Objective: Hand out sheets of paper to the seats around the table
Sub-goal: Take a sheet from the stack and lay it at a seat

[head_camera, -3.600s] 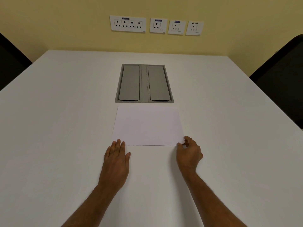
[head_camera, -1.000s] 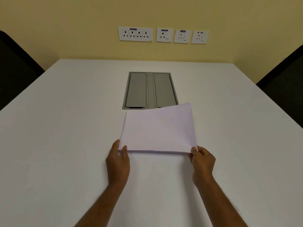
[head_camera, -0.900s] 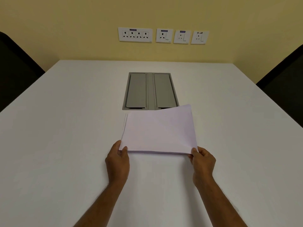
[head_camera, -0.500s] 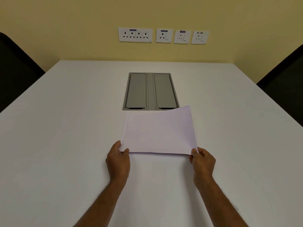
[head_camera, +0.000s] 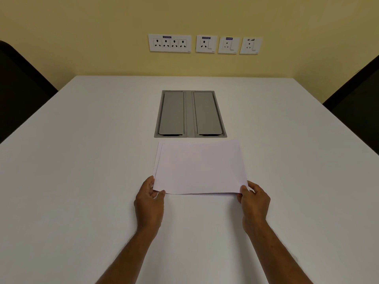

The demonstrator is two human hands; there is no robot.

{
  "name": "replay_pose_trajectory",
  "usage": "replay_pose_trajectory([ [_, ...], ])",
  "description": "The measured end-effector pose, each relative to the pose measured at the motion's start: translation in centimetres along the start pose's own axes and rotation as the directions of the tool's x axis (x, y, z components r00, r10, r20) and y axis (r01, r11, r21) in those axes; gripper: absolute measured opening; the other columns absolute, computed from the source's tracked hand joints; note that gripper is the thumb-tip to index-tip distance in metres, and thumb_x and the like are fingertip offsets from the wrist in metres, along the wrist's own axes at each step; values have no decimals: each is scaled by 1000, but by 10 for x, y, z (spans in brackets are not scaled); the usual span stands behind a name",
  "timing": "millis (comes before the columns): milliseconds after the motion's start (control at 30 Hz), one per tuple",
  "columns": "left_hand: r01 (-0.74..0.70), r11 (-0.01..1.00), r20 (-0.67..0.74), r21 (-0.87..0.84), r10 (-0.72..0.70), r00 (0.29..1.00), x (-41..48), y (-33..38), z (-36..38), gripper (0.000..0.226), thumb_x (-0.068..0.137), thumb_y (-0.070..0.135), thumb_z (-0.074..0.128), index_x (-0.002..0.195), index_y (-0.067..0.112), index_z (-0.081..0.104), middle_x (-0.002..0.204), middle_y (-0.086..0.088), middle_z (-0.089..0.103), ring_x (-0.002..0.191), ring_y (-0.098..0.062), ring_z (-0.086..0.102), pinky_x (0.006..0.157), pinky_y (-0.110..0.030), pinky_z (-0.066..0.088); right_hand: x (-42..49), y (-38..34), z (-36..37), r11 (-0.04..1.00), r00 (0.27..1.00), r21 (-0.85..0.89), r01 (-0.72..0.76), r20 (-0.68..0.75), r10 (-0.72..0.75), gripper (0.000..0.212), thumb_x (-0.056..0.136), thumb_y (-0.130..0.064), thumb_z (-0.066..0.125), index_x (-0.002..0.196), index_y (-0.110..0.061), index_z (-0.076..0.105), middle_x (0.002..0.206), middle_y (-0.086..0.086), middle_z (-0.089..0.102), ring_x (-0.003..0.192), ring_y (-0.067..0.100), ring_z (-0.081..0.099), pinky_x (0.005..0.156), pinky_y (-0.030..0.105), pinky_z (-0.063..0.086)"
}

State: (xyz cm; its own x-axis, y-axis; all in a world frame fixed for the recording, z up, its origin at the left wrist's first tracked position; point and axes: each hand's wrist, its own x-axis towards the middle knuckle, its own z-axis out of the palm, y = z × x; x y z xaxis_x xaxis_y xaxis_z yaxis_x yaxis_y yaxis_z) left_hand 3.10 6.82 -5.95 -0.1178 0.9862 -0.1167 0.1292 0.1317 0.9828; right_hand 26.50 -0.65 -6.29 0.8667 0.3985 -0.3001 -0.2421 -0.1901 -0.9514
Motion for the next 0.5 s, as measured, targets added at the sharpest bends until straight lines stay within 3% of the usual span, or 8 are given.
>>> replay_pose_trajectory([
  [167,-13,999,-31,37,14,999,0,1,2,54,86,-3,66,137,10,53,137,-6,60,111,-9,58,85,-11,43,1,1,0,1000,1000,-7,9,5,-9,21,92,-8,60,107,-18,69,85,-9,70,72,13,68,77,35,59],
  [300,-18,997,-43,77,22,999,-1,4,4,53,89,0,64,140,10,51,140,-6,57,114,-10,57,95,-21,43,0,2,1,1000,1000,-15,14,11,-14,22,92,-8,59,110,-17,69,86,-9,69,75,15,69,79,36,59],
  [500,-21,993,-60,113,28,998,-1,7,9,51,89,1,64,138,10,52,139,-6,58,122,-20,58,97,-23,43,1,2,1,999,1000,-22,23,10,-23,22,92,-8,59,108,-18,69,87,-7,70,75,17,69,77,35,58],
])
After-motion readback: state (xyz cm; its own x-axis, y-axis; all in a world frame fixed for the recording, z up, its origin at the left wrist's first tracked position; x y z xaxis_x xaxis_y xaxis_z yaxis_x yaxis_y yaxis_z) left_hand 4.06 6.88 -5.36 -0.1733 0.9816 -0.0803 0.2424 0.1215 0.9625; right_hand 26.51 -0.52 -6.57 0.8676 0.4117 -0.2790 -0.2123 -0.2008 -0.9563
